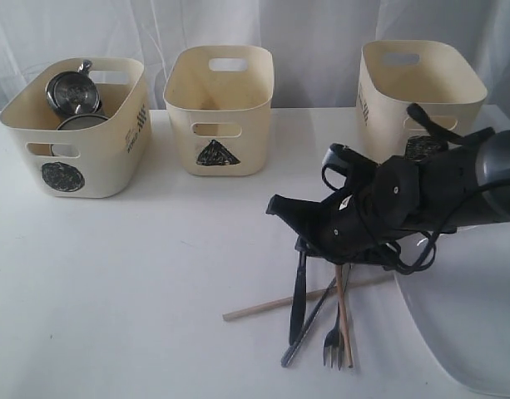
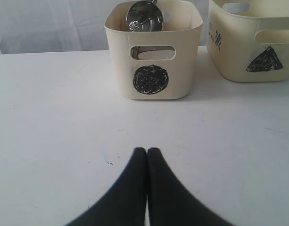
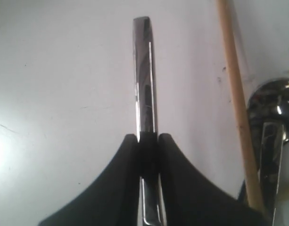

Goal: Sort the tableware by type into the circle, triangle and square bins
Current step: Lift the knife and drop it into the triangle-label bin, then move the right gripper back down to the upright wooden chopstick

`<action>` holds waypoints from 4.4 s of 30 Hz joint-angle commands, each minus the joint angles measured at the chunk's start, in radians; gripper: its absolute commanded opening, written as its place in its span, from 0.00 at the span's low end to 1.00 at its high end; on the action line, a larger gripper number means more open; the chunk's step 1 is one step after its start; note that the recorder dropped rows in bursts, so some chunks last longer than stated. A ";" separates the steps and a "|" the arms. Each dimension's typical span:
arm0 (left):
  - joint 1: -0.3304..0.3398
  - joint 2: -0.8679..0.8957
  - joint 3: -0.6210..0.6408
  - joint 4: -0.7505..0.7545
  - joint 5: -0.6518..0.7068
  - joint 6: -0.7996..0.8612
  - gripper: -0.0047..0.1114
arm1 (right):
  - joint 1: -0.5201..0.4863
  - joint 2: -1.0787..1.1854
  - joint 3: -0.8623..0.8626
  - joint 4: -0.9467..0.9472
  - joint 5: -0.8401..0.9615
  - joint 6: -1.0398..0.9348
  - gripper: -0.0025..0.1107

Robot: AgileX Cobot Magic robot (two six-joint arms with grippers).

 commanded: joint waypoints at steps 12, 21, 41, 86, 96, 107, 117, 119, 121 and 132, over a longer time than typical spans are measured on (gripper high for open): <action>0.003 -0.005 0.004 -0.010 0.002 -0.005 0.04 | -0.010 -0.134 -0.013 0.008 -0.109 -0.041 0.02; 0.003 -0.005 0.004 -0.010 0.002 -0.005 0.04 | -0.011 -0.167 -0.172 0.008 -0.089 -0.041 0.02; 0.003 -0.005 0.004 -0.010 0.002 -0.005 0.04 | -0.115 0.169 -0.734 -0.020 0.025 -0.132 0.02; 0.003 -0.005 0.004 -0.010 0.002 -0.005 0.04 | -0.140 0.682 -1.443 0.115 0.175 -0.278 0.23; 0.003 -0.005 0.004 -0.010 0.002 -0.005 0.04 | -0.145 0.351 -1.049 -0.178 0.484 -0.469 0.23; 0.003 -0.005 0.004 -0.010 0.002 -0.005 0.04 | -0.084 -0.055 -0.370 -0.394 0.475 -0.385 0.23; 0.003 -0.005 0.004 -0.010 0.002 -0.005 0.04 | 0.000 -0.042 -0.299 -0.624 0.550 -0.210 0.30; 0.003 -0.005 0.004 -0.010 0.002 -0.005 0.04 | 0.000 -0.033 -0.299 -0.651 0.540 -0.184 0.34; 0.003 -0.005 0.004 -0.010 0.002 -0.005 0.04 | 0.000 -0.024 -0.299 -0.693 0.534 -0.146 0.37; 0.003 -0.005 0.004 -0.010 0.002 -0.005 0.04 | 0.009 0.109 -0.373 -0.784 0.578 -0.084 0.37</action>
